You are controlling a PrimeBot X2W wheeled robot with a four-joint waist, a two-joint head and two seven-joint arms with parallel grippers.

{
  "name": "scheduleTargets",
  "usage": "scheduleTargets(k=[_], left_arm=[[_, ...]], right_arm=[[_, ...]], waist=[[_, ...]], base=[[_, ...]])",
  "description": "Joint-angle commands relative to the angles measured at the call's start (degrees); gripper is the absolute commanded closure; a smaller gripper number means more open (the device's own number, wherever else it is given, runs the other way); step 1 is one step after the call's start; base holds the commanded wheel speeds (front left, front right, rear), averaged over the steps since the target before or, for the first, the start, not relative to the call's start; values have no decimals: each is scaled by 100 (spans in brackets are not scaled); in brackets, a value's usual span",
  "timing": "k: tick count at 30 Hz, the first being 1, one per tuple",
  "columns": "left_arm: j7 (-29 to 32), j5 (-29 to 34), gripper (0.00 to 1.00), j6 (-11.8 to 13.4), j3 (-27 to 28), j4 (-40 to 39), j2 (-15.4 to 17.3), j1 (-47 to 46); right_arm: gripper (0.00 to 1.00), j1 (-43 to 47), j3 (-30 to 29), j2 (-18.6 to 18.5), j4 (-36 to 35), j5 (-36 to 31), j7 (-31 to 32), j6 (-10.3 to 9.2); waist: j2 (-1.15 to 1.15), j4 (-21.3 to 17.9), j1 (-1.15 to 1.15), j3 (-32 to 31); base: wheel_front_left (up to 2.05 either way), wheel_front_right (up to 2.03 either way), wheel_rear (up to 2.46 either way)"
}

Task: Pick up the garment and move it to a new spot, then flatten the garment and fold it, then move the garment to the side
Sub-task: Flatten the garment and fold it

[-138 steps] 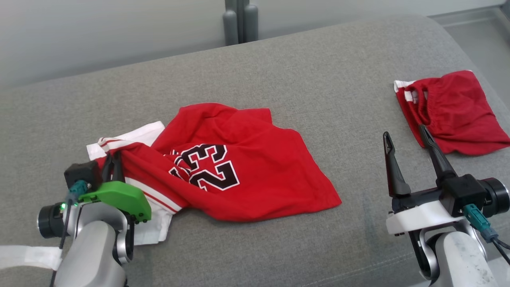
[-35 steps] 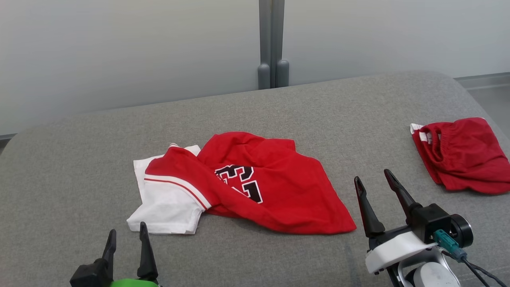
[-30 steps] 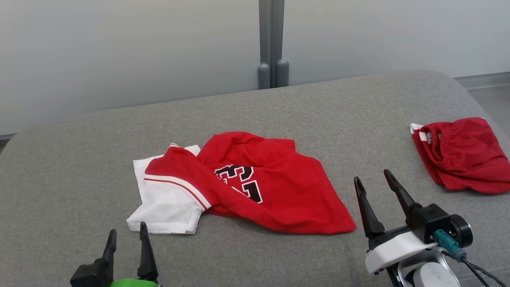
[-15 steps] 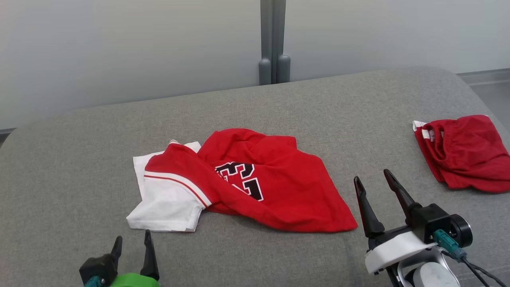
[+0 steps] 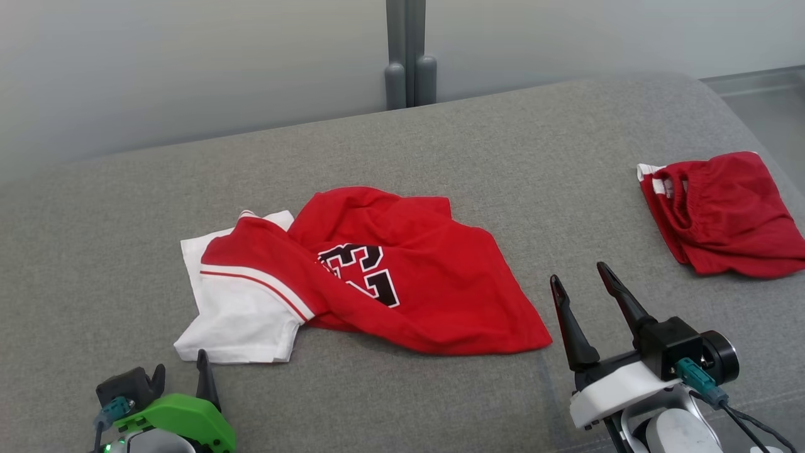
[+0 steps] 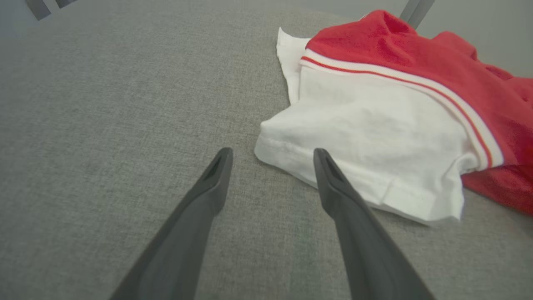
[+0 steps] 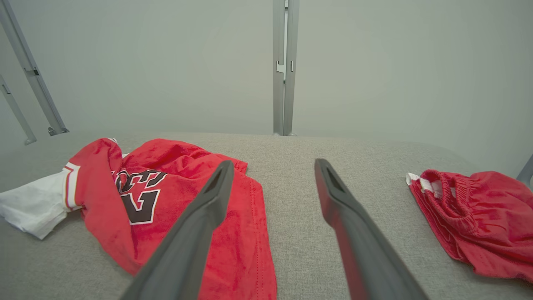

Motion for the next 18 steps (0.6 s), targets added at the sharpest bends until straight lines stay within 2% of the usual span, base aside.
scheduleTargets(k=[1,10,18], left_arm=[[-38,-76,0,-31,49,121,39,-145],[-128,-239,0,-135,202,979,142,-672],[-172,-222,0,-264,185,1369,181,-967]], right_arm=[[0,-63,-3,-16,-7,-44,-12,-2],[0,-144,33,-16,-38,-96,-12,-2],[0,-165,11,-15,-48,-123,-12,-2]], waist=[[0,-97,0,112],[0,-237,0,299],[0,-292,0,380]], base=[[0,0,0],[0,0,0],[0,0,0]])
